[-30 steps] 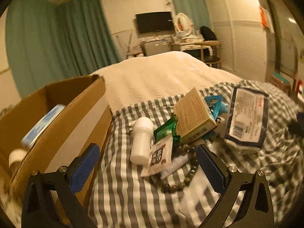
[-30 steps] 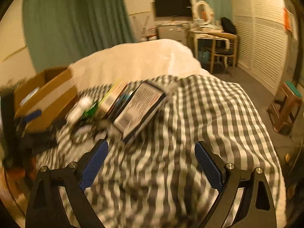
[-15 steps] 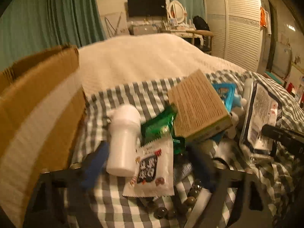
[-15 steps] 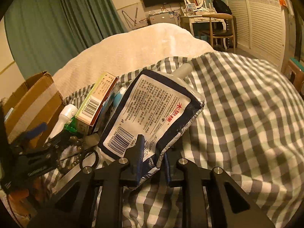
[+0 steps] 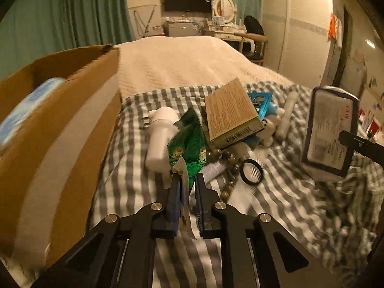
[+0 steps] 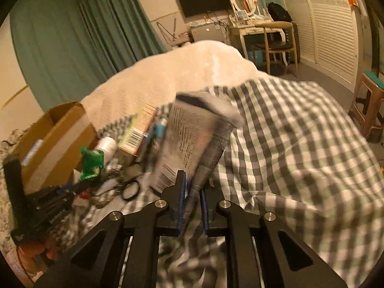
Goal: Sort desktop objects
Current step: 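Grasp a small white snack packet with the left gripper while the right holds the printed packet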
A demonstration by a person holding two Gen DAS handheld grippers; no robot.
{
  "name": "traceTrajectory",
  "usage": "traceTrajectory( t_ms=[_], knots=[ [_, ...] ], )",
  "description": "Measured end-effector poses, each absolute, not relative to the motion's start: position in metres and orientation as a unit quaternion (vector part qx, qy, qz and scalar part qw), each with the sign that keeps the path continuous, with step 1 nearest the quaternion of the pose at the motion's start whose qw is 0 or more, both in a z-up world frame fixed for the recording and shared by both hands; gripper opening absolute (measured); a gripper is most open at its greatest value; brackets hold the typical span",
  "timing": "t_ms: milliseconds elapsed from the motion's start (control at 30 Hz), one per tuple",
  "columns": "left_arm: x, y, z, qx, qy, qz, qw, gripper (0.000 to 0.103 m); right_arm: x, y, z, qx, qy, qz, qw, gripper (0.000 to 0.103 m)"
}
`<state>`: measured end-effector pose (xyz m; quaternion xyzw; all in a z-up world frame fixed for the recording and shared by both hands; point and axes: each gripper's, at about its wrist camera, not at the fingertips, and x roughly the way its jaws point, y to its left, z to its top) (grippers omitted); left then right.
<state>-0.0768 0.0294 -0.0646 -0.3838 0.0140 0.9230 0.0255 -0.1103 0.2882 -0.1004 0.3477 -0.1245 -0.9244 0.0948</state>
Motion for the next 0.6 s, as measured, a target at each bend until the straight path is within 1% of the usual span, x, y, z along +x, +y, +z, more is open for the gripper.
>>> traceTrajectory(
  t_ms=[133, 267, 300, 367, 467, 600],
  knots=[
    [-0.044, 0.017, -0.042, -0.378, -0.008, 0.926, 0.026, 0.011, -0.090, 0.281, -0.071, 0.337, -0.096, -0.931, 0.106, 0.011],
    [-0.007, 0.006, -0.023, -0.371, -0.029, 0.928, 0.030, 0.011, -0.074, 0.266, -0.050, 0.334, -0.077, -0.932, 0.121, 0.008],
    [-0.001, 0.003, -0.020, -0.370, -0.033, 0.928, 0.030, 0.011, -0.072, 0.262, -0.046, 0.335, -0.075, -0.931, 0.125, 0.008],
    [0.013, 0.001, -0.015, -0.364, -0.042, 0.930, 0.030, 0.007, -0.064, 0.255, -0.039, 0.336, -0.069, -0.931, 0.128, 0.008],
    [0.030, -0.005, -0.009, -0.361, -0.052, 0.930, 0.033, 0.007, -0.049, 0.243, -0.032, 0.339, -0.059, -0.930, 0.133, 0.008],
    [0.041, -0.007, -0.008, -0.370, -0.046, 0.927, 0.031, 0.007, -0.036, 0.224, -0.029, 0.348, -0.042, -0.927, 0.132, 0.008]
  ],
)
